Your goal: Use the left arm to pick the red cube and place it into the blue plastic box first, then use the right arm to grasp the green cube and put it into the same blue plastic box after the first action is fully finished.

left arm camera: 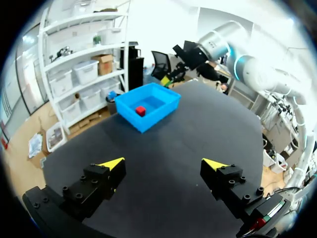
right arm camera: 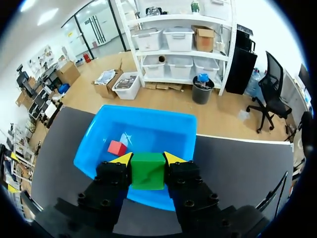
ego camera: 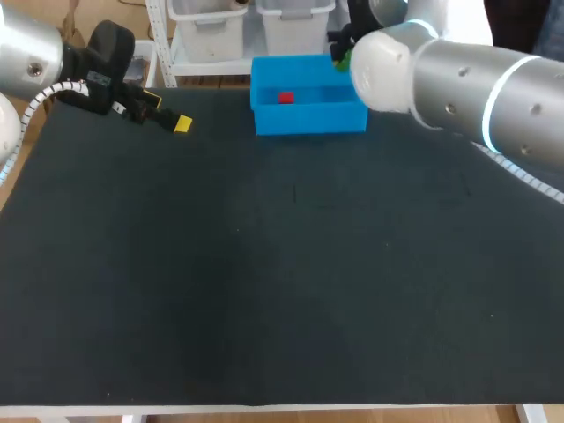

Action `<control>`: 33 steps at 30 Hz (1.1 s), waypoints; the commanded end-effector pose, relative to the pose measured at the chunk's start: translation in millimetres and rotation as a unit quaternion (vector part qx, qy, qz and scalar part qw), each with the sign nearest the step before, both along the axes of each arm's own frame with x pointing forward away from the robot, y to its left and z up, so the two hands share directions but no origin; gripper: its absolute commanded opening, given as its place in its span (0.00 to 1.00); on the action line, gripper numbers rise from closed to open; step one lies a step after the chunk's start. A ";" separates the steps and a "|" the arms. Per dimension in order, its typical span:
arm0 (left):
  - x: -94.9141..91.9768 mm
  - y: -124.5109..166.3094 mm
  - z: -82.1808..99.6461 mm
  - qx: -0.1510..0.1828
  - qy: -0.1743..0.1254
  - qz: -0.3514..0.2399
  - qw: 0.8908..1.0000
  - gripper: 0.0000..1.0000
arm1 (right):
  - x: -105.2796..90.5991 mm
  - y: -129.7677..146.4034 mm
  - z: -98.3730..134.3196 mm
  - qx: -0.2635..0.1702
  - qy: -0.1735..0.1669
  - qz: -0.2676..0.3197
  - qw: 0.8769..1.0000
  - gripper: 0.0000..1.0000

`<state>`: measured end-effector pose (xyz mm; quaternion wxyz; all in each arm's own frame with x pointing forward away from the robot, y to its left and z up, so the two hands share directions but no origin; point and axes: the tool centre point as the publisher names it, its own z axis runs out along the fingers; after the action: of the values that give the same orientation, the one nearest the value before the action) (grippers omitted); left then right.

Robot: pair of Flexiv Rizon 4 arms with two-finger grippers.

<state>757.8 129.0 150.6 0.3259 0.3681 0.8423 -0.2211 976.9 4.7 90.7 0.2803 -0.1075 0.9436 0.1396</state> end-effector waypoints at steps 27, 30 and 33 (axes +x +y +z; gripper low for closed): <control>0.7 1.0 -1.3 -0.002 -0.002 -0.002 1.000 1.00 | 15.9 14.3 -46.8 -0.027 0.080 0.023 0.996 0.15; 0.7 1.0 -1.3 -0.002 -0.002 -0.002 1.000 1.00 | 15.1 12.7 -44.8 -0.030 0.080 0.023 0.996 0.64; 0.7 1.0 -1.3 -0.002 -0.002 -0.002 1.000 1.00 | 14.5 10.8 -40.2 -0.034 0.078 0.022 0.996 1.00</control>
<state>757.8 128.9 150.6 0.3259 0.3681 0.8423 -0.2210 978.3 12.7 48.1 0.2731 -0.1169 0.9458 0.1312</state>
